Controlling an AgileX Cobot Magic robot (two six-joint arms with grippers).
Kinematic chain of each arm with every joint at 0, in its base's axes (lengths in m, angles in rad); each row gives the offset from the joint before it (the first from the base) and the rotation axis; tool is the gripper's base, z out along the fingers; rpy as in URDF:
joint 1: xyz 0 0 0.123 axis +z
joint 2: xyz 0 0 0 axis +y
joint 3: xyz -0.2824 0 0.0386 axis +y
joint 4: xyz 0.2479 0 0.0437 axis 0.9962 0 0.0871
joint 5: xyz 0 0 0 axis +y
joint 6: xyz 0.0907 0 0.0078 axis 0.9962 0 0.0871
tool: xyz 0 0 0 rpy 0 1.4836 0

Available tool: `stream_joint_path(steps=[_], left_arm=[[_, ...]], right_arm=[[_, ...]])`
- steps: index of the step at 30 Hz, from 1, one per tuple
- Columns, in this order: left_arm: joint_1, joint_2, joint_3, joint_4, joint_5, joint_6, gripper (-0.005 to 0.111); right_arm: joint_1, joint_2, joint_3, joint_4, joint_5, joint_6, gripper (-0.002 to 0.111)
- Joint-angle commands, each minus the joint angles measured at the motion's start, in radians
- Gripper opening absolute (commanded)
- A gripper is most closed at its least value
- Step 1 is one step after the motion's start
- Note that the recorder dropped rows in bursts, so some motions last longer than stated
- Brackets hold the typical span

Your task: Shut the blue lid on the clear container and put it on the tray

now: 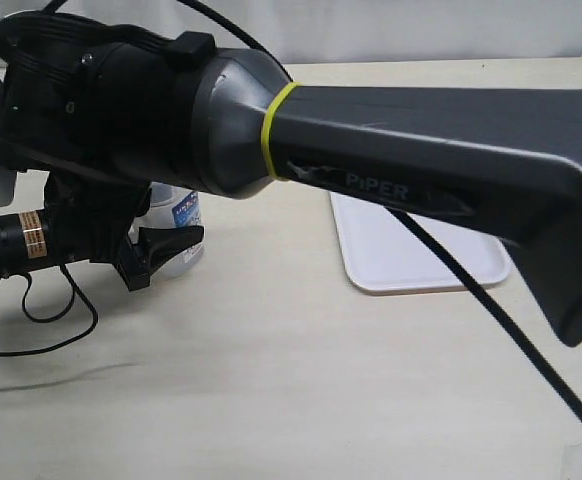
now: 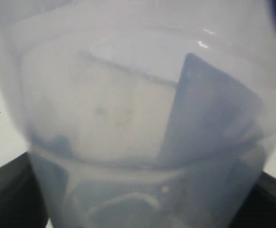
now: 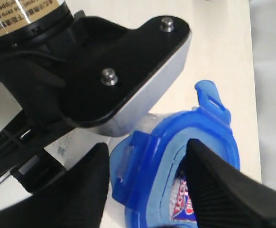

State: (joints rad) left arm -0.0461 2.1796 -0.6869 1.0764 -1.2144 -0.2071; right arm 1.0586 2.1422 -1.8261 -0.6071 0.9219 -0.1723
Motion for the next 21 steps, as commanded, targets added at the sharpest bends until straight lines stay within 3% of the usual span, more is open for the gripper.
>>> stream_joint_path(steps=[1, 8, 21], left_arm=[[-0.001, -0.004, 0.005, 0.026, -0.007, -0.007, 0.0], [-0.001, -0.004, 0.005, 0.019, -0.007, -0.007, 0.0], [-0.001, -0.004, 0.005, 0.019, -0.007, -0.007, 0.0]], right_arm=[[-0.02, 0.052, 0.037, 0.092, 0.07, -0.039, 0.045], [-0.022, 0.006, 0.037, 0.135, 0.049, -0.099, 0.059], [-0.026, -0.116, 0.037, 0.205, 0.015, -0.201, 0.059]])
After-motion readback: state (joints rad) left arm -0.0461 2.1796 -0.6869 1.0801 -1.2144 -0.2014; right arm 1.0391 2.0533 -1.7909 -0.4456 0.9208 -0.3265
